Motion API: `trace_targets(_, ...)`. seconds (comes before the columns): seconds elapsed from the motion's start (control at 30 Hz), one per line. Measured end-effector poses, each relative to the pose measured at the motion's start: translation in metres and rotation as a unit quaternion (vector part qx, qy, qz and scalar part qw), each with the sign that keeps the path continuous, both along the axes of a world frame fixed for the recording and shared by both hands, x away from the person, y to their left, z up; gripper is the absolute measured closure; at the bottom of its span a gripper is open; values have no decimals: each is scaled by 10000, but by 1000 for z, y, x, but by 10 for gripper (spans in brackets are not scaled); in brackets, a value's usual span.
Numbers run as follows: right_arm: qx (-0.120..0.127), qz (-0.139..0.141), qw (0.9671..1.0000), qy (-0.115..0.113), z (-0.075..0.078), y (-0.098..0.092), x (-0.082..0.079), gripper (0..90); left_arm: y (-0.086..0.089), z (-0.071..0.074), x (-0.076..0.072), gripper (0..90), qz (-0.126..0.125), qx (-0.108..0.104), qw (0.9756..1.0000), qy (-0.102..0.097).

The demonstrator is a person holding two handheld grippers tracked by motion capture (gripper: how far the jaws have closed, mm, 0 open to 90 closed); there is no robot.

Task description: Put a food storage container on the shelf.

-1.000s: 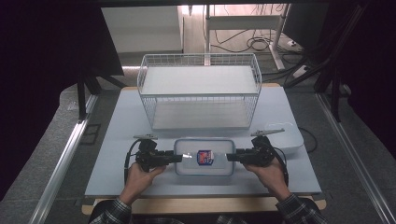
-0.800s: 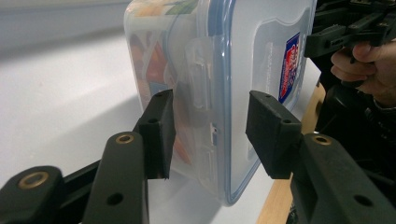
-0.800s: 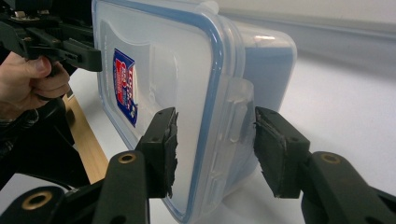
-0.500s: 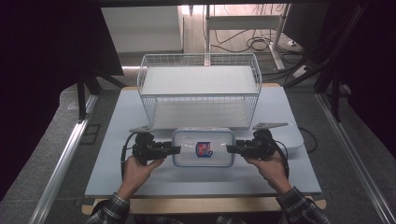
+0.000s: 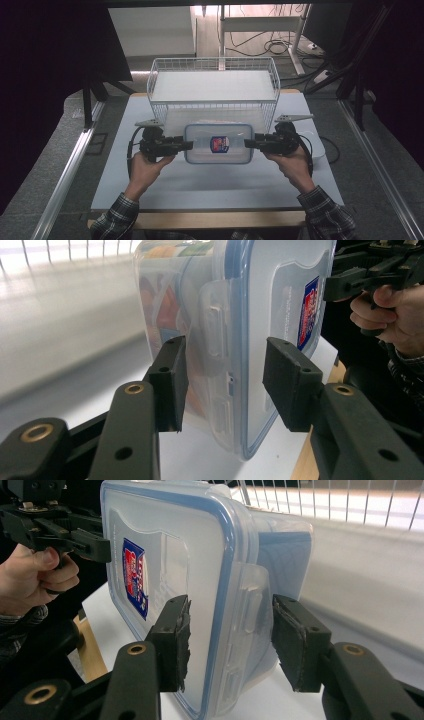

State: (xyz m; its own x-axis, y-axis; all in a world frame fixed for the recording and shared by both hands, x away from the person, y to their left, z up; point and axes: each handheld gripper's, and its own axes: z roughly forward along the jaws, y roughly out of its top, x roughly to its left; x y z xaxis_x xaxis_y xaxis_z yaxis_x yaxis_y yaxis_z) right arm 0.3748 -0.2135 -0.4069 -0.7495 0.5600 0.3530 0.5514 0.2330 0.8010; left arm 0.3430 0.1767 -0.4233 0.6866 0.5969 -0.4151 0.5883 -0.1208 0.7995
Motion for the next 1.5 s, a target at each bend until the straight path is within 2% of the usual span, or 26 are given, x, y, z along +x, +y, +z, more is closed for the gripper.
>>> trace_targets(0.03, 31, 9, 10000, -44, 7, 0, 4, 515, 1, 8, 2, 535, 29, 4, 10000, -45)
trace_targets(0.23, 71, 19, 9998, -209, 30, 4, 14, 515, 4, 33, 11, 535, 92, -20, 9998, -197)
trace_targets(0.27, 72, 27, 9996, -256, 35, 4, 16, 516, 4, 33, 11, 535, 92, -20, 9998, -197)
trace_targets(0.33, 77, 24, 9995, -294, 44, 6, 20, 516, 6, 45, 17, 535, 118, -39, 9996, -243)
trace_targets(0.4, 83, 26, 9994, -343, 52, 7, 24, 516, 6, 49, 19, 535, 124, -50, 9995, -269)
trace_targets(0.43, 85, 24, 9993, -368, 57, 8, 27, 516, 8, 56, 24, 535, 129, -83, 9994, -311)
trace_targets(0.53, 86, 14, 9992, -396, 65, 10, 30, 516, 11, 63, 29, 535, 126, -117, 9993, -337)
trace_targets(0.6, 89, 12, 9990, -438, 76, 13, 37, 516, 14, 73, 37, 536, 142, -170, 9990, -388)
trace_targets(0.77, 112, 36, 9985, -526, 89, 16, 51, 517, 17, 85, 50, 536, 181, -227, 9986, -452)
trace_targets(0.97, 151, -6, 9983, -557, 102, 19, 67, 516, 21, 97, 66, 536, 230, -318, 9982, -444)
trace_targets(1.17, 223, -47, 9982, -556, 114, 22, 81, 516, 24, 109, 79, 535, 263, -314, 9981, -459)
trace_targets(1.4, 234, -95, 9981, -568, 120, 26, 97, 514, 27, 111, 95, 532, 307, -343, 9981, -406)
trace_targets(1.5, 255, -175, 9984, -482, 119, 27, 107, 510, 26, 109, 105, 529, 342, -328, 9983, -353)
